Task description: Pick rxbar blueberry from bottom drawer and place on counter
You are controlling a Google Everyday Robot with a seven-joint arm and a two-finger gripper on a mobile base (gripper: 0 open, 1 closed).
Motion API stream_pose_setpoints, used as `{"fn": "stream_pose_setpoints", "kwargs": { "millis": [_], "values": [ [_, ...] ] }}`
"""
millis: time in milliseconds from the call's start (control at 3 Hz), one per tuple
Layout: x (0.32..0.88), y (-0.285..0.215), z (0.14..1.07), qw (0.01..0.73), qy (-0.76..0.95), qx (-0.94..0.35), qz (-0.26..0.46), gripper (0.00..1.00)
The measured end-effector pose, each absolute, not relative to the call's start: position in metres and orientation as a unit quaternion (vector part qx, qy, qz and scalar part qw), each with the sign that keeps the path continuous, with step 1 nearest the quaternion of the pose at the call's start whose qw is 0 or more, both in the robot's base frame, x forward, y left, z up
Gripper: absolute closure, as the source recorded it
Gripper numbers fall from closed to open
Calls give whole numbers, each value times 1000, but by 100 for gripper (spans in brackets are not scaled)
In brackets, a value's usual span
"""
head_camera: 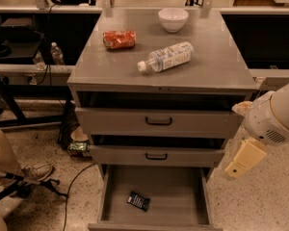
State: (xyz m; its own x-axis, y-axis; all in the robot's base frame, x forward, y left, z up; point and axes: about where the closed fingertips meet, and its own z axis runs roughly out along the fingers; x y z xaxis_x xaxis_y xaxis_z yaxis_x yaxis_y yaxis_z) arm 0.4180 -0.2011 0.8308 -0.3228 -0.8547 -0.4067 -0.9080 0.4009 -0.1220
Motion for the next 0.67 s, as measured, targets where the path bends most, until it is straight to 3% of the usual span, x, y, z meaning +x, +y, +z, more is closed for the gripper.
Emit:
{"fn": "stream_pose_setpoints", "kwargs": {
  "millis": [667],
  "values": [
    [416, -195, 804, 214, 808, -540, 98, 0]
  ]
}}
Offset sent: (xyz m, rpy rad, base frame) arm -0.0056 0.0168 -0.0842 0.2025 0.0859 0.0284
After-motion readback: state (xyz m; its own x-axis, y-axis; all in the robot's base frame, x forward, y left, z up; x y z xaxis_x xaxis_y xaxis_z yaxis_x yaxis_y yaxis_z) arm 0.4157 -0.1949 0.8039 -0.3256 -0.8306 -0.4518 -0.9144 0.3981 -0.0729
